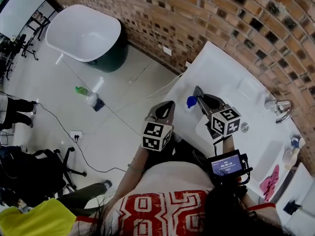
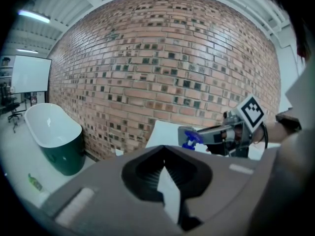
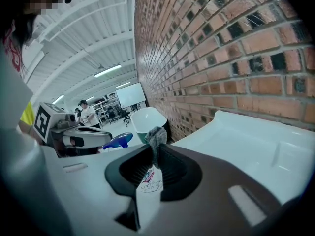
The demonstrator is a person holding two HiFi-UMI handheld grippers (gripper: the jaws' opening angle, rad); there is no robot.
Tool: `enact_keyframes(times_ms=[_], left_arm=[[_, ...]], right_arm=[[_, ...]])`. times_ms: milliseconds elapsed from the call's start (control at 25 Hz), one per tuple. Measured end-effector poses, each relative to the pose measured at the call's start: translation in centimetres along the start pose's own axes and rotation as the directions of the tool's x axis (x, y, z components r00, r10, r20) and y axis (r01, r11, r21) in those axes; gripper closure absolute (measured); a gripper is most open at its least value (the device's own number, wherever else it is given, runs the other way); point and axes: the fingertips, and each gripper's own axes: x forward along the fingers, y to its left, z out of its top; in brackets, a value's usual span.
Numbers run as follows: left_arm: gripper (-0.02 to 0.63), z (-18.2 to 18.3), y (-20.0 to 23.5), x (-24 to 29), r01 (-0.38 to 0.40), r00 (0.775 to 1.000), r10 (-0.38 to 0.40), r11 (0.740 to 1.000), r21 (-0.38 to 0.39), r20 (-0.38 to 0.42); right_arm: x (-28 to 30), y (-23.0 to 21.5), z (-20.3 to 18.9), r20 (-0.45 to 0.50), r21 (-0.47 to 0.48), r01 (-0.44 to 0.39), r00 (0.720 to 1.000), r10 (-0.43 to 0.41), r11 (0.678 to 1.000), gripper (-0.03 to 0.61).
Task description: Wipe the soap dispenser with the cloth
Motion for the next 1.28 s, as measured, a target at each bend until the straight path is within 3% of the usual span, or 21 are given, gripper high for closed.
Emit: enact_keyframes(times_ms=[280,880,1040,1280], left_arm=[[0.609,0.0,0.4,-0.1,-0.011,1.000,0.011,1.000,-0.007,0.004],[0.609,-0.1,0.5,-0.1,-0.015,1.000,0.015,1.000,-0.007,-0.001],[0.609,0.0,0.7,0.0,-0.018,1.000,0.018,1.000,-0.006,-0.001],[0.610,0.0,0.8,-0.1,-0.019,1.000,0.019,1.000,-0.007,0.000]], right_arm=[[0.1,-1.4,-0.9,0.003,0.053,0.028,1.000,-0.028,0.998,0.531],[2.2,-1.8,-11.0,-0.232,0.159,0.039,0.973,-0.001,0.987,0.531],[2.2,-1.8,-11.4,-0.217,0.198,0.034,0.976,0.010,0.980,0.531],[1.5,-2.6,-8.2,-0.179,0.095,0.043,0.984,-0.025,0.995,0.531]])
